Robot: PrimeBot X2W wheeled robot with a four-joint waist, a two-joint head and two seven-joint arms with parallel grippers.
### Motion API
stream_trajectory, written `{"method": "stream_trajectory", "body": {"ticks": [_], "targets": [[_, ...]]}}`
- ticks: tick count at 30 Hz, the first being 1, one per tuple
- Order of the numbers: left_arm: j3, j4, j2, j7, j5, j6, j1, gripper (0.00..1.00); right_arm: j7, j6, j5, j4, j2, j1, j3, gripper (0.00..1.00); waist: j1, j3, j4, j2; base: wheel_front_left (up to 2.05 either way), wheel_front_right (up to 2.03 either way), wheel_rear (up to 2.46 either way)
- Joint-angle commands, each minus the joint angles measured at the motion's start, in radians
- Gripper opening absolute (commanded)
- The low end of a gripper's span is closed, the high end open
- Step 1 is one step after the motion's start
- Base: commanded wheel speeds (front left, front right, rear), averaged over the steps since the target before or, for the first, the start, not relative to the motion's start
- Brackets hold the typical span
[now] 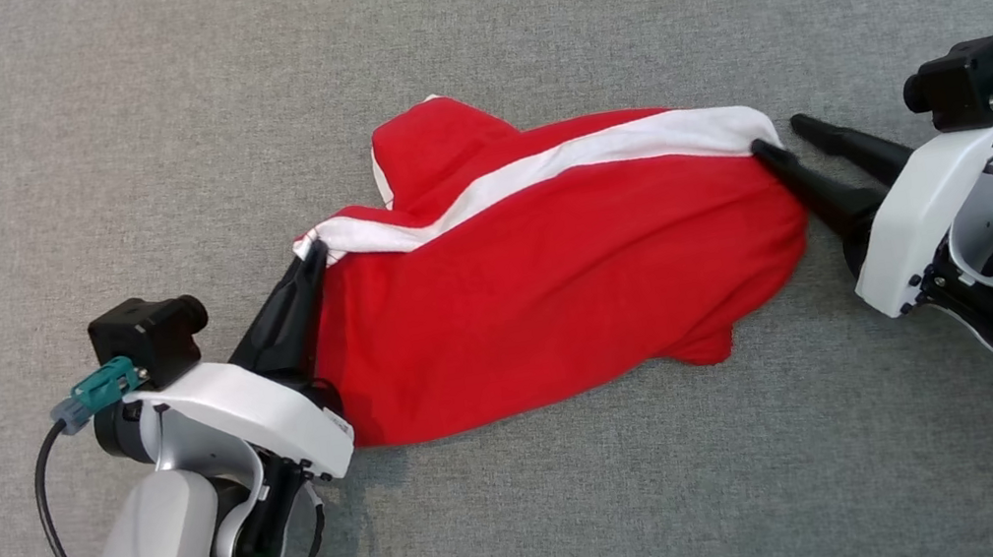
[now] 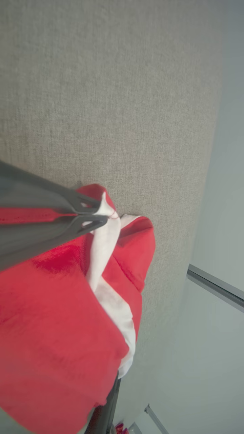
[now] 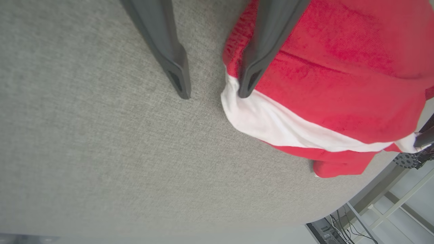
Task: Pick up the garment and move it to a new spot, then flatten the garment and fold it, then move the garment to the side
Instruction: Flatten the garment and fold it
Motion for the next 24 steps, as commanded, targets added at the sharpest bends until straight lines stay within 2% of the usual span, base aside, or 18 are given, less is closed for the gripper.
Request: {"method": "stream_trajectory", "body": {"ticks": [1,7,13,19,22,24], "targets": [[0.007,0.003,0.009,-0.011,-0.004,-0.003,-0.018,0.00,-0.009,0.000,0.014,-0.003,-0.015,-0.014,0.012,0.00,0.0000,0.000,-0.002,0.0000,0.00,0.00,0.00],[0.023,-0.028,0.021,-0.063,0.014,0.008,-0.034,0.00,-0.096,0.000,0.033,-0.034,-0.052,-0.038,0.030,0.00,0.0000,-0.012,-0.021,0.0000,0.00,0.00,0.00],[0.035,-0.160,0.054,-0.094,0.050,0.032,-0.045,0.00,-0.194,0.000,0.006,-0.089,-0.083,-0.018,-0.035,0.00,0.0000,-0.049,-0.075,0.0000,0.00,0.00,0.00],[0.038,-0.365,0.082,-0.072,0.075,0.062,-0.034,0.00,-0.255,-0.001,-0.052,-0.216,-0.084,0.056,-0.206,0.00,0.0000,-0.092,-0.150,0.0000,0.00,0.00,0.00],[0.032,-0.460,0.094,-0.052,0.088,0.079,-0.015,0.00,-0.255,-0.001,-0.113,-0.304,-0.046,0.123,-0.333,0.00,0.0000,-0.112,-0.184,0.0000,0.00,0.00,0.00],[0.024,-0.518,0.093,-0.039,0.095,0.096,0.010,0.00,-0.241,0.000,-0.155,-0.380,0.007,0.182,-0.418,0.00,0.0000,-0.126,-0.204,0.0000,0.00,0.00,0.00]]}}
